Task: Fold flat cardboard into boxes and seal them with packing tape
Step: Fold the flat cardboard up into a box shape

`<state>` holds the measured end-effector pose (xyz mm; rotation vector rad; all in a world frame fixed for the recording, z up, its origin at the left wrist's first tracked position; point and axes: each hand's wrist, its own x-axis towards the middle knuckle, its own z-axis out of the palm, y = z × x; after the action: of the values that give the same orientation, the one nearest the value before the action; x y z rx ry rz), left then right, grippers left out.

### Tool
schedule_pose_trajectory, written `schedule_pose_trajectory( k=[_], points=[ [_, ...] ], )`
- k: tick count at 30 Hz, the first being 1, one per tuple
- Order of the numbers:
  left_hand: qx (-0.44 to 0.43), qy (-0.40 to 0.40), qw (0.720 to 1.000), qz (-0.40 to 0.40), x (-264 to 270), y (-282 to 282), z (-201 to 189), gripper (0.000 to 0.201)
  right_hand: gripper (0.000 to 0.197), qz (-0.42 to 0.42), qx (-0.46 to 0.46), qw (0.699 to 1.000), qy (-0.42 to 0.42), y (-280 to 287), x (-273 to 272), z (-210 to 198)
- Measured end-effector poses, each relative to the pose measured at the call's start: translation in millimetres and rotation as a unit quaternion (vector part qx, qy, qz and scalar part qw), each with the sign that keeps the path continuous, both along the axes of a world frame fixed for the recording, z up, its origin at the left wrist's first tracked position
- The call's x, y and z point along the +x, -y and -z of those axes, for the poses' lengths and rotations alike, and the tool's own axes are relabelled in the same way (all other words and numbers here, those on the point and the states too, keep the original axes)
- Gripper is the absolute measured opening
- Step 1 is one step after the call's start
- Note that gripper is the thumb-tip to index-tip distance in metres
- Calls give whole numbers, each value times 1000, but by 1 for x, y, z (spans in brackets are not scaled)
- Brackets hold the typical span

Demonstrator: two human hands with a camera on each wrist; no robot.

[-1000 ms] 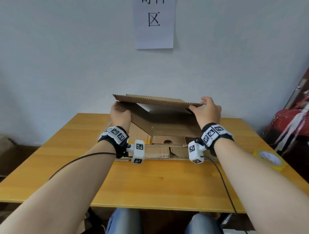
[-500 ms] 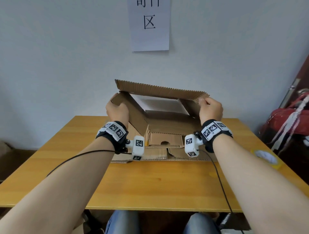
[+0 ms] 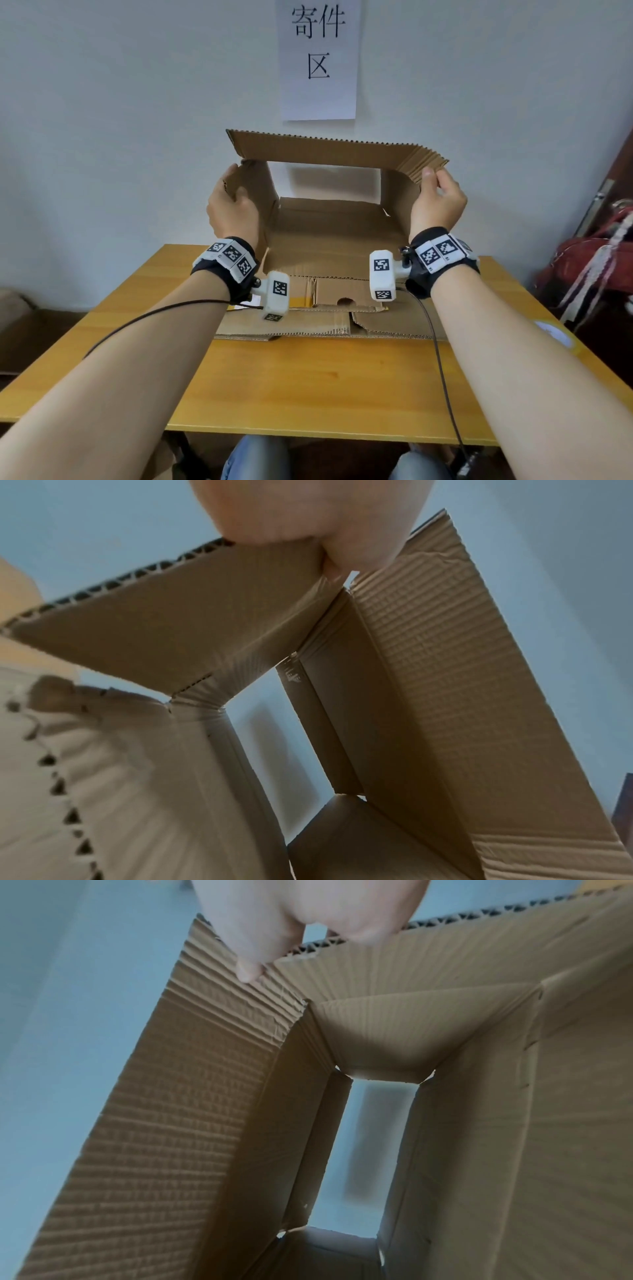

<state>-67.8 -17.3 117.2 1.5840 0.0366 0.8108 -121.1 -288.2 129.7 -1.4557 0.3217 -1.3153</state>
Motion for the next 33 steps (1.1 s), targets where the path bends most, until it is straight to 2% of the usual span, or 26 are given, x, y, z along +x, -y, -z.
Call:
schedule_pose_trajectory(
  k=[4,8,14,18,20,23,26,29,33],
  points=[
    [41,7,999,-5,7,-15,9,49,41,-28,41,999,8,-7,15,15],
    [56,-9,998,38,24,-23,34,46,27,-49,84,995,-11,-7,30,34],
    [29,-63,992,104,34,-26,77,43,9,-61,68,994,-63,0,37,57],
    [32,-96,989,110,34,-19,71,41,28,-63,98,988,-102,0,36,56],
    [91,-130,984,86,34,-14,64,37,36,-73,116,983,-124,0,36,59],
    [186,-204,960,50,34,-5,52,44,41,-98,133,972,-168,-1,32,60],
    [167,-246,953,55,39,4,43,47,44,-141,166,956,-197,-1,24,56],
    [137,-254,954,83,46,9,43,38,39,-190,229,933,-205,5,17,50],
    [122,-259,954,91,48,14,43,45,36,-239,261,917,-186,15,11,50]
  ],
)
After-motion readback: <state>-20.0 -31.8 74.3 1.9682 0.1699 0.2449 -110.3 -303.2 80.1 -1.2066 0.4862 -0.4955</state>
